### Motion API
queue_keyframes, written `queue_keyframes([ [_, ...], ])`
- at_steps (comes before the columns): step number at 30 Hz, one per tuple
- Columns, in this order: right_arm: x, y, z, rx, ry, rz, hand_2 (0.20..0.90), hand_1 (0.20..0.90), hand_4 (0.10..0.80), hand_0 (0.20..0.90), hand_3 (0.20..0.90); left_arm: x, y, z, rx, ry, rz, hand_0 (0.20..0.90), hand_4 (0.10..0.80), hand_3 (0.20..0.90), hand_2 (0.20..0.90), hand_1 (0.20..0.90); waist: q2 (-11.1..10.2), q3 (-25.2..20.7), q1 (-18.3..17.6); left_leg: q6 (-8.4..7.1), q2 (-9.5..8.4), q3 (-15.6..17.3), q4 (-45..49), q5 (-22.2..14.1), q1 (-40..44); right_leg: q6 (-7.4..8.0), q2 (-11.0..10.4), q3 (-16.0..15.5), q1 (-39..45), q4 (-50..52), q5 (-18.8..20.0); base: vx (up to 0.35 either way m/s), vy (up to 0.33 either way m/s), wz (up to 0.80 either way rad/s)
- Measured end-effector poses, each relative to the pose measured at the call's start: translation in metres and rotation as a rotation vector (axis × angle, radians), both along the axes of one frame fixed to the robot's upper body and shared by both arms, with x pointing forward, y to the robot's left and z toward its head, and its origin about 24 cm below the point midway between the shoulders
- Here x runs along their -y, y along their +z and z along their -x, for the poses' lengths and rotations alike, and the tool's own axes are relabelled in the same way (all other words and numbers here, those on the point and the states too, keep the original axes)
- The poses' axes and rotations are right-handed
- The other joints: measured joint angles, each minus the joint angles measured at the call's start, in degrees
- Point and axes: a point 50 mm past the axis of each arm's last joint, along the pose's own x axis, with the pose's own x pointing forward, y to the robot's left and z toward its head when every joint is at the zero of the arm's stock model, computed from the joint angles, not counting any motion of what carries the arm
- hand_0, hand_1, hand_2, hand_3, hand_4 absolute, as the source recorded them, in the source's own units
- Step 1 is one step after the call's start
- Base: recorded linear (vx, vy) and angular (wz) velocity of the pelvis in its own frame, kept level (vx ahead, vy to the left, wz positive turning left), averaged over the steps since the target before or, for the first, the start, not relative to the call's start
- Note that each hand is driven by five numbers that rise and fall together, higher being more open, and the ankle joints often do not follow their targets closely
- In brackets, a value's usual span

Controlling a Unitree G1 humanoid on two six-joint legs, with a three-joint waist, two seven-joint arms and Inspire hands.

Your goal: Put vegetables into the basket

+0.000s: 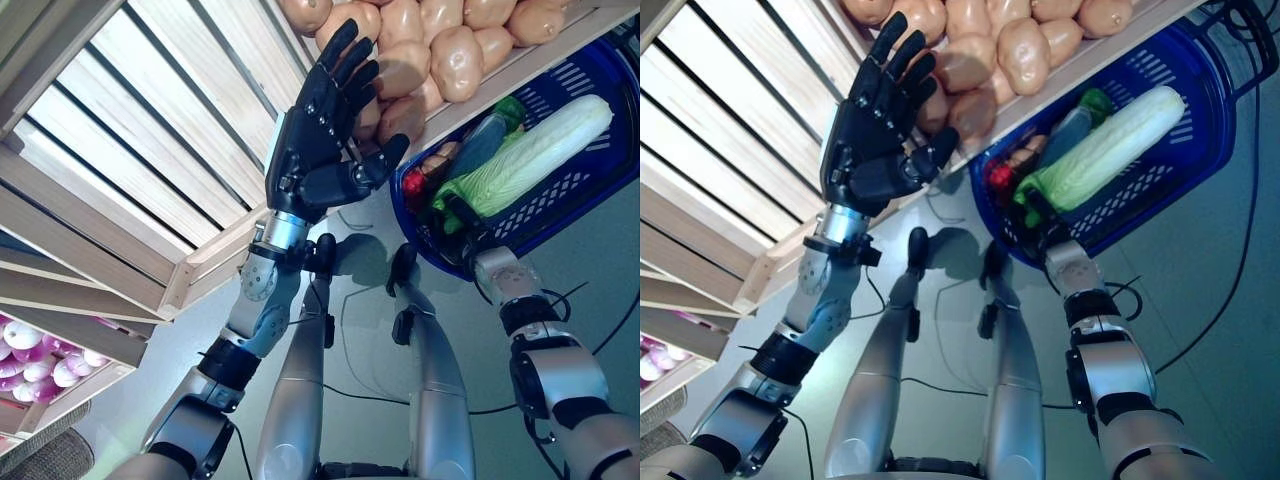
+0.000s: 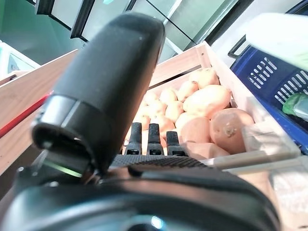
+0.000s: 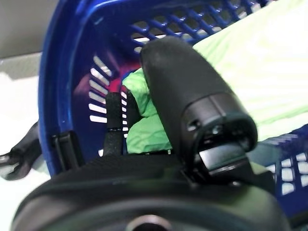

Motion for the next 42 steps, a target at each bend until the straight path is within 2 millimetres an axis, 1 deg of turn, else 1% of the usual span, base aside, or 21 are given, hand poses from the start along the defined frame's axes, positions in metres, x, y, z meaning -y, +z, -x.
queue_keyframes([
  [4,0.002,-0.001,0.0,-0.007,0.002,0.085,0.9,0.9,0.8,0.9,0.9,0.001,-0.001,0.001,0.002,-0.003,-0.001,0.9,0.8,0.9,0.9,0.9,0.0,0.0,0.2,-0.04,-0.05,0.0,0.0,0.1,0.3,0.01,0.0,0.0,0.4,0.0,0.0,0.0,0.0,0.0],
  [8,0.005,-0.007,0.003,-0.032,0.011,0.271,0.9,0.9,0.8,0.9,0.9,-0.001,-0.005,0.001,-0.01,-0.002,-0.012,0.9,0.8,0.9,0.9,0.9,0.0,0.0,0.2,-0.07,-0.02,0.0,-0.4,0.1,2.5,0.01,0.0,-0.1,2.4,-0.2,0.0,0.0,0.0,0.0],
  [10,0.009,-0.016,0.007,-0.066,-0.002,0.41,0.9,0.9,0.8,0.9,0.9,-0.002,-0.007,0.002,-0.009,-0.01,-0.025,0.9,0.8,0.9,0.9,0.9,0.0,0.0,0.2,-0.07,0.04,0.2,-1.8,0.4,5.3,0.04,0.0,-0.1,4.8,-0.8,0.0,-0.001,0.013,-0.02],
  [14,0.016,-0.034,0.019,-0.108,-0.027,0.56,0.9,0.9,0.8,0.9,0.9,-0.006,-0.015,0.005,0.0,-0.039,-0.082,0.9,0.8,0.9,0.9,0.9,0.0,0.0,0.0,0.02,0.31,0.2,-4.1,0.6,11.3,0.26,0.5,-0.1,10.7,-3.0,0.1,0.018,0.038,-0.05],
  [17,0.017,-0.054,0.036,-0.15,-0.015,0.723,0.9,0.9,0.8,0.9,0.9,-0.01,-0.026,0.01,-0.008,-0.076,-0.135,0.9,0.8,0.9,0.9,0.9,0.0,0.0,-0.1,0.12,0.7,0.3,-6.1,0.6,17.0,0.5,1.0,-0.1,16.5,-5.2,0.3,0.066,0.064,-0.07],
  [18,0.014,-0.064,0.046,-0.166,0.018,0.844,0.9,0.9,0.8,0.9,0.9,-0.012,-0.032,0.014,-0.013,-0.099,-0.166,0.9,0.8,0.9,0.9,0.9,0.0,0.0,-0.2,0.18,1.15,0.5,-7.6,0.7,20.1,0.74,1.3,-0.1,19.6,-6.9,0.5,0.134,0.092,-0.09],
  [20,0.012,-0.077,0.058,-0.183,0.054,0.909,0.9,0.9,0.8,0.9,0.9,-0.012,-0.038,0.019,-0.027,-0.139,-0.208,0.9,0.8,0.9,0.9,0.9,0.1,0.0,-0.2,0.33,1.31,0.5,-9.6,0.9,23.3,1.01,1.5,0.0,22.6,-8.6,0.7,0.133,0.078,-0.07],
  [22,0.013,-0.102,0.079,-0.235,0.109,0.996,0.9,0.9,0.8,0.9,0.9,-0.011,-0.049,0.027,-0.039,-0.198,-0.309,0.9,0.8,0.9,0.9,0.9,0.5,-0.2,-0.3,0.44,1.6,0.6,-11.7,1.0,27.8,1.51,1.9,0.0,27.4,-11.4,1.1,0.136,0.087,-0.02],
  [24,0.017,-0.121,0.099,-0.283,0.16,1.104,0.9,0.9,0.8,0.9,0.9,-0.009,-0.061,0.034,-0.05,-0.247,-0.431,0.9,0.8,0.9,0.9,0.9,1.3,-0.7,-0.4,0.68,1.52,0.8,-13.0,0.7,30.4,2.06,1.9,0.0,30.4,-13.7,1.4,0.122,0.1,-0.02],
  [25,0.018,-0.125,0.104,-0.291,0.182,1.136,0.9,0.9,0.8,0.9,0.9,-0.009,-0.064,0.035,-0.059,-0.255,-0.461,0.9,0.8,0.9,0.9,0.9,1.4,-0.7,-0.5,0.76,1.49,0.9,-13.4,0.6,31.0,2.21,1.9,0.0,31.1,-14.4,1.7,0.134,0.095,-0.09],
  [28,0.02,-0.146,0.128,-0.316,0.32,1.226,0.9,0.9,0.8,0.9,0.9,-0.016,-0.093,0.043,-0.175,-0.287,-0.603,0.9,0.8,0.9,0.9,0.9,2.9,-1.8,-2.1,1.67,1.16,1.9,-15.9,0.7,35.2,3.06,1.8,0.2,35.9,-18.7,3.0,0.182,0.068,-0.1],
  [29,0.02,-0.148,0.13,-0.313,0.351,1.241,0.9,0.9,0.8,0.9,0.9,-0.017,-0.099,0.043,-0.196,-0.291,-0.632,0.9,0.8,0.9,0.9,0.9,3.2,-2.0,-2.3,1.9,1.11,2.0,-16.4,0.8,36.3,3.14,1.9,0.2,37.2,-19.6,3.2,0.168,0.039,-0.02],
  [31,0.018,-0.164,0.149,-0.321,0.484,1.265,0.9,0.9,0.8,0.9,0.9,-0.018,-0.128,0.047,-0.312,-0.309,-0.719,0.9,0.8,0.9,0.9,0.9,3.9,-5.1,-3.2,2.04,1.1,2.1,-18.2,0.7,38.6,3.57,2.1,0.1,40.1,-22.7,3.7,0.169,0.024,0.02],
  [33,0.016,-0.173,0.158,-0.326,0.57,1.27,0.9,0.9,0.8,0.9,0.9,-0.019,-0.15,0.049,-0.399,-0.321,-0.783,0.9,0.8,0.9,0.9,0.9,4.2,-7.4,-3.4,2.28,1.05,2.2,-18.3,0.4,39.6,3.69,2.2,0.1,42.1,-24.8,4.2,0.131,0.01,0.0],
  [34,0.015,-0.179,0.162,-0.336,0.625,1.286,0.9,0.9,0.8,0.9,0.9,-0.02,-0.165,0.05,-0.452,-0.318,-0.836,0.9,0.8,0.9,0.9,0.9,4.2,-8.1,-3.5,2.22,0.99,2.3,-18.3,0.3,40.9,3.71,2.3,0.0,43.9,-26.0,4.4,0.155,0.014,-0.03],
  [35,0.015,-0.189,0.171,-0.373,0.67,1.263,0.9,0.9,0.8,0.9,0.9,-0.024,-0.187,0.054,-0.525,-0.301,-0.914,0.9,0.8,0.9,0.9,0.9,4.2,-10.2,-3.7,2.09,1.13,2.4,-18.3,-0.6,41.8,3.72,2.5,0.1,45.3,-27.0,4.4,0.172,0.019,-0.01],
  [36,0.015,-0.193,0.175,-0.396,0.683,1.251,0.9,0.9,0.8,0.9,0.9,-0.026,-0.197,0.056,-0.558,-0.29,-0.95,0.9,0.8,0.9,0.9,0.9,4.2,-11.5,-3.7,2.0,1.15,2.4,-18.3,-0.8,42.0,3.72,2.6,0.1,45.7,-27.5,4.4,0.168,0.028,-0.01],
  [38,0.018,-0.211,0.194,-0.502,0.715,1.207,0.9,0.9,0.8,0.9,0.9,-0.04,-0.239,0.073,-0.727,-0.244,-1.041,0.9,0.8,0.9,0.9,0.9,3.9,-14.9,-3.9,1.88,1.25,3.2,-18.3,-1.4,44.0,3.65,2.7,0.2,47.9,-28.3,4.1,0.171,0.037,-0.07],
  [40,0.023,-0.225,0.216,-0.6,0.744,1.174,0.9,0.9,0.8,0.9,0.9,-0.052,-0.27,0.092,-0.884,-0.205,-1.076,0.9,0.8,0.9,0.9,0.9,3.8,-17.3,-4.1,1.9,1.33,3.5,-18.3,-2.0,45.6,3.69,2.7,0.2,49.6,-28.3,3.6,0.122,0.038,-0.03],
  [41,0.024,-0.228,0.223,-0.628,0.753,1.164,0.9,0.9,0.8,0.9,0.9,-0.055,-0.278,0.097,-0.925,-0.197,-1.09,0.9,0.8,0.9,0.9,0.9,3.8,-17.8,-4.1,1.94,1.34,3.6,-18.3,-2.1,46.0,3.71,2.8,0.2,50.0,-28.3,3.5,0.12,0.043,0.04],
  [42,0.024,-0.236,0.24,-0.677,0.778,1.136,0.9,0.9,0.8,0.9,0.9,-0.065,-0.295,0.112,-1.02,-0.176,-1.144,0.9,0.8,0.9,0.9,0.9,3.2,-19.4,-4.2,1.94,1.46,3.6,-18.3,-2.3,46.4,3.68,2.9,0.2,50.3,-28.4,3.3,0.122,0.041,0.02],
])
